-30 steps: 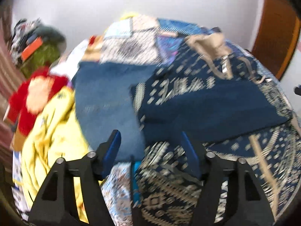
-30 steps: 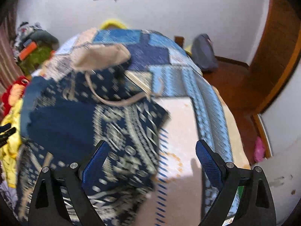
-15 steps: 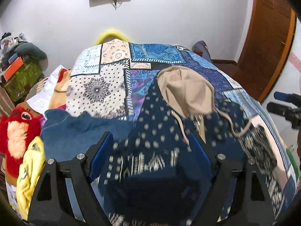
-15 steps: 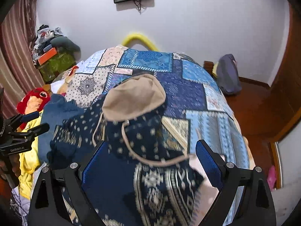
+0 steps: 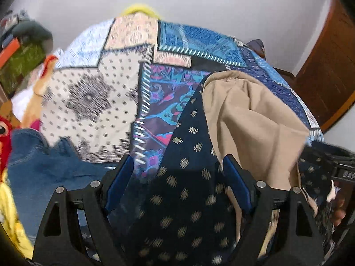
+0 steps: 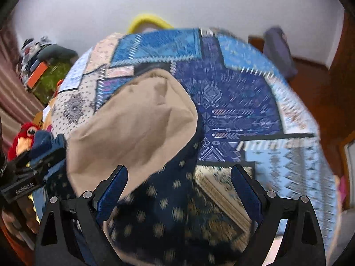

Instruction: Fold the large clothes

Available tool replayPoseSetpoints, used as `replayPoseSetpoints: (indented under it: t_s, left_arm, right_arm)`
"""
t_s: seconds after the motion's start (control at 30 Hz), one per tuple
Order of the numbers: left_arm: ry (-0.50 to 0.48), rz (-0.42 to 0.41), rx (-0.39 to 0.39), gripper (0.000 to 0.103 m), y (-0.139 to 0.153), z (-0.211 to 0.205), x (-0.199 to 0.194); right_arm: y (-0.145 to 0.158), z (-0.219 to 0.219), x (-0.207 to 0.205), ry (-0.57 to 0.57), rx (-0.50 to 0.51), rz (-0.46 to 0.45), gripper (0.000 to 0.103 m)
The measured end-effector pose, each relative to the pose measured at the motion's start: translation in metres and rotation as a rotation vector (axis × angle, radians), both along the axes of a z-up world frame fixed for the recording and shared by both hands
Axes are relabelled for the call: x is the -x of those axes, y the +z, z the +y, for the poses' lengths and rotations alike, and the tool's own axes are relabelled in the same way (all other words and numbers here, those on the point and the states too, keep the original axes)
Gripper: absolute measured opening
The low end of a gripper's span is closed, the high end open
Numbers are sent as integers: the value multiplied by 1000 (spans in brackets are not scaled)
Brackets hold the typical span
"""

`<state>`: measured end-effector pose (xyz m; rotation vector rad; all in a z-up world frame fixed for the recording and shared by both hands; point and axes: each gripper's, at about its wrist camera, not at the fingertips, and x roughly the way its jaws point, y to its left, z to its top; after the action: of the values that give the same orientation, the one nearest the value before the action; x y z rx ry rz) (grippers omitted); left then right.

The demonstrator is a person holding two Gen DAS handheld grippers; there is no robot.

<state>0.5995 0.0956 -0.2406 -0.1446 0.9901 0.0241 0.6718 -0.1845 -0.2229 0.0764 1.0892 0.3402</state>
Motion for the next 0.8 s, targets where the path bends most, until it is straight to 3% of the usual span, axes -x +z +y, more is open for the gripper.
replayPoseSetpoints:
  t_s: [0.07,0.13,0.2,0.23,0.33,0.37,0.4,0.57,0.8]
  left_arm:
    - [12,15,40,83,-11,1,-11]
    - [32,39,63,81,-21,3,-19]
    - [46,58,73,70,-31,3,-27]
    - [49,64,72,67,-35,2,-31]
    - [58,43,92,38,-36,0,-34]
    - [54,42,87,17,-33,-4,-33]
    - [44,45,80,12,-30,-7,-33]
    - [-12,-42,-39,10,9,-21,-7]
    - [-112,-147,-101,10,81,-36,64]
  right_arm:
    - [-15,2,-14,-15,-15,37,85]
    - [-28,4,-24,-24,-43,78,61]
    - [-37,4,-30,-40,-68,82,54]
    - [-36,7,-29,-34,-61,51,43]
    - [-32,13,-27,-5,-50,20,18]
    - [-30,16,-25,4,-41,8,15]
    - [-28,18,-23,11,-27,-6,11]
    - [-2,13,-3,33,-49,-70,7]
    - [66,5,59,112,-105,-179,7]
